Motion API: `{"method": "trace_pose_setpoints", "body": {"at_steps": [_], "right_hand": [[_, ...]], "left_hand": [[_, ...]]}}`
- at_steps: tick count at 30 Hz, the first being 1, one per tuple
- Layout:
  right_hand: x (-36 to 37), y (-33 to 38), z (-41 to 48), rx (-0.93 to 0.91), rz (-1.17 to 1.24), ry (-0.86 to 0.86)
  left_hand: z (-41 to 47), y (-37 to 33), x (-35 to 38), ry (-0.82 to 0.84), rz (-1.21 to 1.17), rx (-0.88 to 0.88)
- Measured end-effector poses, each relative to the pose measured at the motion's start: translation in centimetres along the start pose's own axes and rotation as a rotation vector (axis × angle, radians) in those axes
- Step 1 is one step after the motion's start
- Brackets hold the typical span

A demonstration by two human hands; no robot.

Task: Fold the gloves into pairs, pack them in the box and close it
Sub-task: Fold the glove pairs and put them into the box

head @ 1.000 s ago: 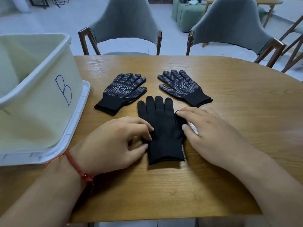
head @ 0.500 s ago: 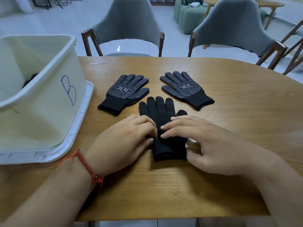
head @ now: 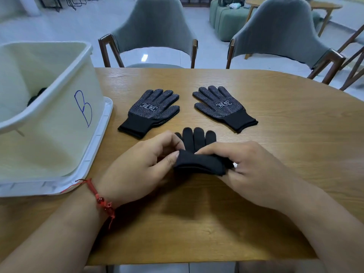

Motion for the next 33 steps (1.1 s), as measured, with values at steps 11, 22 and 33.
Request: {"method": "trace_pose_setpoints", "body": {"at_steps": [11, 22, 33], "right_hand": [[0.2, -1.4, 0.4, 0.247, 0.386, 0.062], [0.0, -1.5, 0.3, 0.361, 0.222, -0.170], [0.2, 0.4, 0.2, 0.007, -0.255, -0.296]], "left_hand": [[0.1, 0.0, 0.3, 0.055, -0.361, -0.263], [0.3, -0.1, 0.7, -0.066, -0.167, -0.236], [0.5, -0.4, 1.1, -0.044, 0.120, -0.184]]}}
Point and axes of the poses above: each hand's wrist, its own z-axis towards the middle knuckle, its own x-axis out of the palm, y = z × x, the point moved 3 cm from there along z, towards the middle knuckle
